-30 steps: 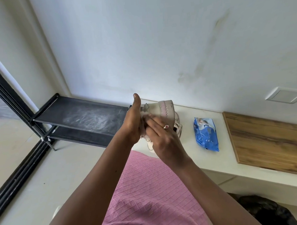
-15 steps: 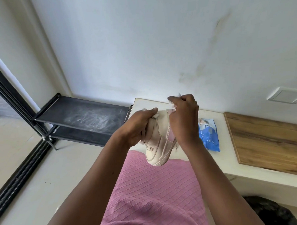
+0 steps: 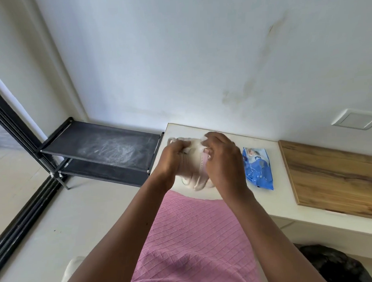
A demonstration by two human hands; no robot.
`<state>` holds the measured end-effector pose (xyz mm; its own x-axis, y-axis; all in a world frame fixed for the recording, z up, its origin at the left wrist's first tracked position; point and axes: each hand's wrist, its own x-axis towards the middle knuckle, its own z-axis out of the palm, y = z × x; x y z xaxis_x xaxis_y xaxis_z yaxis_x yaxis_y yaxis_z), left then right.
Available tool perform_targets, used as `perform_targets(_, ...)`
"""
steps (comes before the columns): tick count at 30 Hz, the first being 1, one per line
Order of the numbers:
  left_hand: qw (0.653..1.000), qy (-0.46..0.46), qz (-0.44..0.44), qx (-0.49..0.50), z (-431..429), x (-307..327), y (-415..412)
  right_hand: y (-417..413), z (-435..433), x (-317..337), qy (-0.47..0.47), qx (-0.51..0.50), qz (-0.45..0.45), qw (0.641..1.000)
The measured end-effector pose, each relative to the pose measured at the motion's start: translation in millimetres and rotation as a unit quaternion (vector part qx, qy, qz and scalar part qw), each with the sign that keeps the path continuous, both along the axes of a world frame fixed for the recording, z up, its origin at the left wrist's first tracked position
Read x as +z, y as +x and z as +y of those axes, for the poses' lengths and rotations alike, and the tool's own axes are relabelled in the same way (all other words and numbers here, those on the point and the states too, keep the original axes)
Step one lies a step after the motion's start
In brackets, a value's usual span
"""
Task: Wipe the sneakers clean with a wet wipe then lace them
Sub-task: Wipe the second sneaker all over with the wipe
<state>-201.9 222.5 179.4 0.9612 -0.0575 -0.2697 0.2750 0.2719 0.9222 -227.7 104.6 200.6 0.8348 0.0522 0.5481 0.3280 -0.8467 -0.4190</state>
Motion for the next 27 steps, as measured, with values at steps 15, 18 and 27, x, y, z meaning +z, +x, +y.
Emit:
perform_targets(15,0.982,0.128,-0.14,0.013,25,-10,14,14,1,20,0.105,0.06,0.228,0.966)
perform_targets(18,0.956,0.231,-0.16,-0.083,29,-3,19,13,-1,9,0.128,0.027,0.183,0.974)
perform_targets(27,0.935,0.317,-0.148,-0.063,26,-8,26,40,-2,-25,0.26,-0.02,0.216,0.941)
